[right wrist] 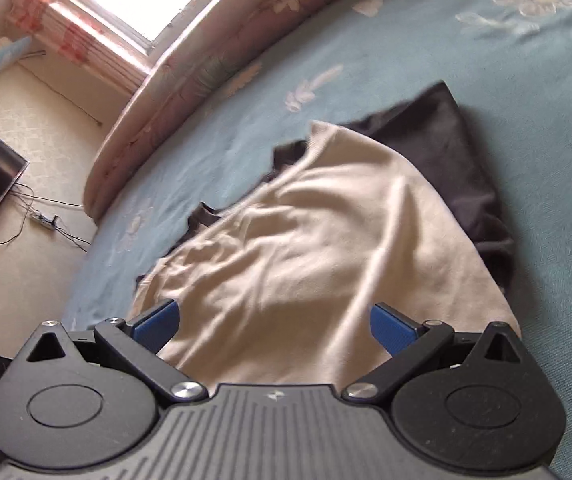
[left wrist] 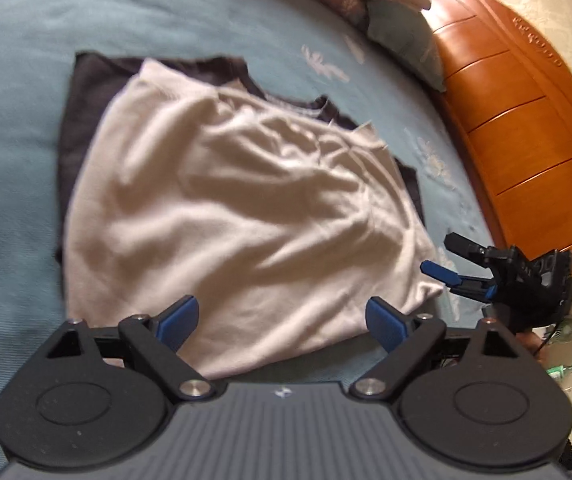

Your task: Fold clothes

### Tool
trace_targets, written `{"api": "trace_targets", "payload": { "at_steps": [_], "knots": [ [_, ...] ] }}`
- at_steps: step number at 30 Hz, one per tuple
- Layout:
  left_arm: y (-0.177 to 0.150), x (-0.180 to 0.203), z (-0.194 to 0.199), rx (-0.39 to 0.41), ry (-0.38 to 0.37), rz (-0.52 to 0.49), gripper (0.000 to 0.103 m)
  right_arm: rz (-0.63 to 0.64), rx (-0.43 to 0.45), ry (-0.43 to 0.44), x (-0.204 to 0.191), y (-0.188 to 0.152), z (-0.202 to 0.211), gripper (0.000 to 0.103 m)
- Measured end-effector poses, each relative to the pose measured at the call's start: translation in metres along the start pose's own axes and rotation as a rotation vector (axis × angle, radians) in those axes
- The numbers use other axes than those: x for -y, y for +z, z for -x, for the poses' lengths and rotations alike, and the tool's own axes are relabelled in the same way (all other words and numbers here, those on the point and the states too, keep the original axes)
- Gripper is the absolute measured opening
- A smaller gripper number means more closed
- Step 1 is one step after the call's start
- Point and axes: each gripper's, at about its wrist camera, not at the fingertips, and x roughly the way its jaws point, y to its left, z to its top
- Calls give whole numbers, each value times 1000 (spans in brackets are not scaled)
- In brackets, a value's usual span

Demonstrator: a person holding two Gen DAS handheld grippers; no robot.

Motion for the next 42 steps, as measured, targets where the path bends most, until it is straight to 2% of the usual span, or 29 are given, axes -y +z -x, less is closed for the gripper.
{"api": "trace_targets", "payload": {
  "at_steps": [2,3,5,6,8,10,12,13,14,16,17,18,21,23,25,30,37,40,41,42],
  "knots": [
    [-8,-1,-9,12,70,-7,90,10,0,-93,13,-4,-4,103],
    [-11,-5,-8,28,87,6,89,4,7,-99,23,-7,-1,103],
    [-16,-11,-6,60,113,38,89,-29,34,-35,38,-11,13,102],
    [-16,-13,-2,73,106,67,89,-36,35,-40,39,-11,19,102],
    [-14,-11,4,95,116,74,89,9,63,-94,31,-8,30,103],
    [-11,-3,7,110,137,47,89,112,105,-124,19,2,36,103],
    [-8,4,9,126,152,24,89,175,145,-96,15,17,38,98],
    [-6,8,11,134,145,20,89,181,139,-54,18,28,34,95],
    [-5,11,12,141,137,19,89,182,132,-13,23,38,30,89],
    [-3,14,15,149,114,22,89,137,92,52,41,59,15,82],
    [-2,15,16,146,106,23,89,119,69,64,50,67,6,76],
    [-2,15,16,143,97,25,89,107,48,65,58,75,-4,75],
    [0,15,14,131,88,30,89,96,-29,89,76,92,-30,73],
    [2,14,9,120,100,37,89,99,-74,148,81,101,-44,73],
    [5,13,2,107,113,45,89,102,-99,192,82,112,-58,73],
    [11,15,-15,76,129,42,89,5,-140,332,94,134,-89,73],
    [13,10,-24,55,122,50,89,61,-201,385,100,110,-62,73],
    [14,12,-29,49,118,53,89,13,-190,392,105,115,-72,63],
    [15,13,-31,48,116,53,89,16,-184,374,103,119,-78,55],
    [14,16,-31,45,113,49,89,22,-180,352,102,122,-83,41]
  ]
}}
